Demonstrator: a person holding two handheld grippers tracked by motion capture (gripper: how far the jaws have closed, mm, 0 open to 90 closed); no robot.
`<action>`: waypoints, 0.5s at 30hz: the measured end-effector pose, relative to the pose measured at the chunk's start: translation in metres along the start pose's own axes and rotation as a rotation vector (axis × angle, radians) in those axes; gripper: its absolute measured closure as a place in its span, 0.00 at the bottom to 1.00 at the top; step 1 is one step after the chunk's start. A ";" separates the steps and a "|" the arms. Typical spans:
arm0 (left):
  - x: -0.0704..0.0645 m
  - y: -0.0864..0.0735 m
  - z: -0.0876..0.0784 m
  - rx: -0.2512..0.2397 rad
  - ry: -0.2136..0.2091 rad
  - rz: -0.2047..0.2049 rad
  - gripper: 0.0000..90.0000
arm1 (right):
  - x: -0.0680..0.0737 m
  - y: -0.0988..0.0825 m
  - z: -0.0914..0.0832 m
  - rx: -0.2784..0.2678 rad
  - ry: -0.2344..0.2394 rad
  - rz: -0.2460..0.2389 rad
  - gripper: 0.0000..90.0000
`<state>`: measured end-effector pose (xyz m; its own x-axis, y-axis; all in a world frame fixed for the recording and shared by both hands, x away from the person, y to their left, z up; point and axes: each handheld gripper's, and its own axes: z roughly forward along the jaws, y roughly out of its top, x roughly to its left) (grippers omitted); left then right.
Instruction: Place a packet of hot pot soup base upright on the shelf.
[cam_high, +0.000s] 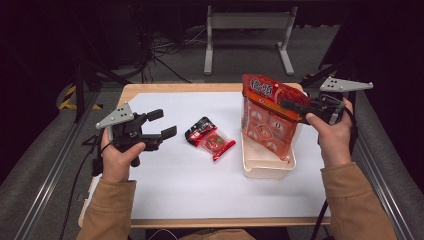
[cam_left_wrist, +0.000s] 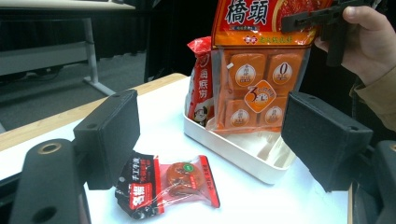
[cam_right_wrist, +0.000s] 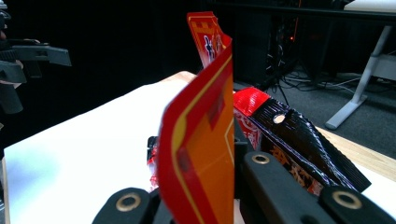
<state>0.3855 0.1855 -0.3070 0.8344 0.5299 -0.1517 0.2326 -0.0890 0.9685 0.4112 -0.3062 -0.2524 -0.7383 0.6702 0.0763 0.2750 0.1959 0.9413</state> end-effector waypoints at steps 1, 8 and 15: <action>0.000 0.000 0.000 -0.001 0.000 -0.002 0.23 | 0.000 0.000 0.000 0.000 0.000 0.000 1.00; 0.000 -0.001 0.001 0.008 -0.002 -0.003 0.22 | -0.001 -0.009 -0.003 -0.022 0.000 0.012 1.00; 0.000 -0.002 0.003 0.011 -0.003 -0.002 0.22 | -0.001 -0.017 -0.005 -0.025 -0.012 0.016 1.00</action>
<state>0.3864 0.1832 -0.3094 0.8352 0.5278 -0.1545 0.2398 -0.0968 0.9660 0.4040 -0.3134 -0.2666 -0.7263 0.6818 0.0874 0.2710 0.1672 0.9479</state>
